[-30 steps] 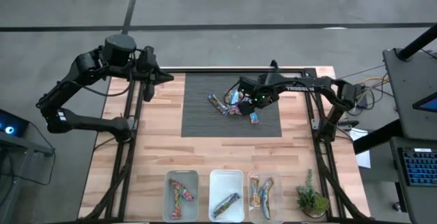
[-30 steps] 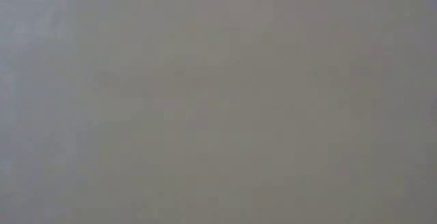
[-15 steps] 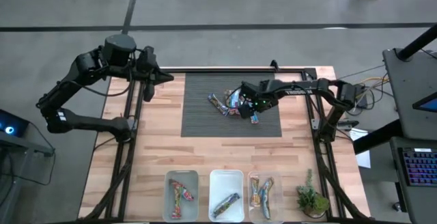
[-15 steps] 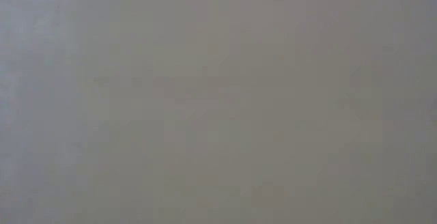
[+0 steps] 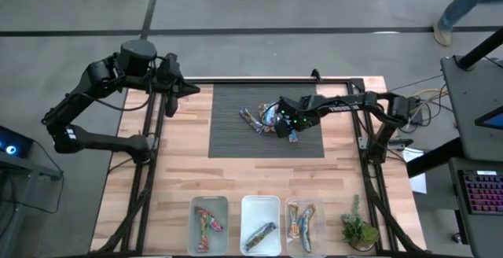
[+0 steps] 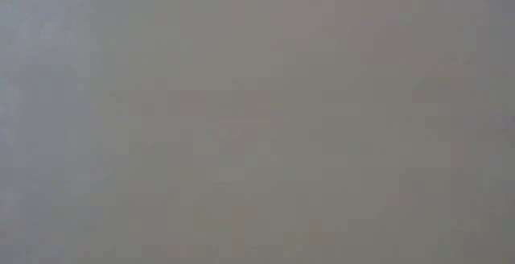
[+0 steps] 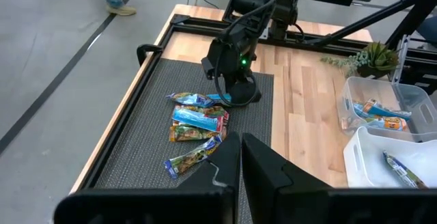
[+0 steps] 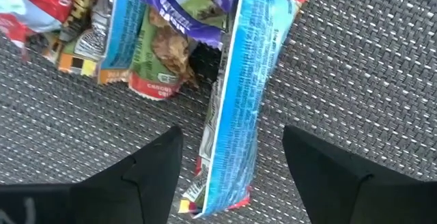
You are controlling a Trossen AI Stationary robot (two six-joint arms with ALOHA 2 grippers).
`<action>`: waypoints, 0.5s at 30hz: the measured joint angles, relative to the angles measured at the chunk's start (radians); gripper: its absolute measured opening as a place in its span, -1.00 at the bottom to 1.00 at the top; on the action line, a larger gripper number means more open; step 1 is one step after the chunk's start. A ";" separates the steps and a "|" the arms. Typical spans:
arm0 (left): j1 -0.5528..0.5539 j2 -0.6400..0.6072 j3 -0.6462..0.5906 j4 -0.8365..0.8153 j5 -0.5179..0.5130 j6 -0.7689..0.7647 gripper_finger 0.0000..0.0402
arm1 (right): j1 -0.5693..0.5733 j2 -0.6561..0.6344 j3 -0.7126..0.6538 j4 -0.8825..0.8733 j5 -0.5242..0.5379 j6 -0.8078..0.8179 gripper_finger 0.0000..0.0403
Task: Pick and place Granola Bars by type
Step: Put the bottom red granola bar into the gray bin
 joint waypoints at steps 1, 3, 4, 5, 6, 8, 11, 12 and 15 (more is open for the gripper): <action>0.000 0.000 0.000 0.000 0.000 0.000 -1.00 | 0.000 0.000 -0.002 0.009 0.000 0.002 0.20; 0.000 0.000 0.000 0.000 0.000 0.000 -1.00 | 0.000 0.000 -0.005 0.018 0.000 0.013 0.20; 0.000 0.000 0.000 0.000 0.000 -0.001 -1.00 | 0.000 0.000 -0.010 0.019 0.000 0.015 0.20; 0.000 0.000 0.000 0.000 0.000 -0.002 -1.00 | 0.000 0.000 -0.014 0.020 0.000 0.015 0.19; 0.000 0.000 0.000 0.000 0.000 -0.002 -1.00 | 0.000 0.001 -0.016 0.025 0.000 0.015 0.19; 0.000 0.000 0.000 0.000 0.000 -0.002 -1.00 | 0.000 0.001 -0.020 0.034 0.000 0.019 0.19; 0.000 0.000 0.000 0.000 0.000 -0.003 -1.00 | 0.000 0.001 -0.025 0.034 0.000 0.019 0.19; 0.000 0.000 0.000 0.000 0.000 -0.003 -1.00 | 0.000 0.001 -0.025 0.035 0.000 0.019 0.18; 0.000 0.000 0.000 0.000 0.000 -0.003 -1.00 | 0.000 0.001 -0.027 0.038 0.000 0.018 0.17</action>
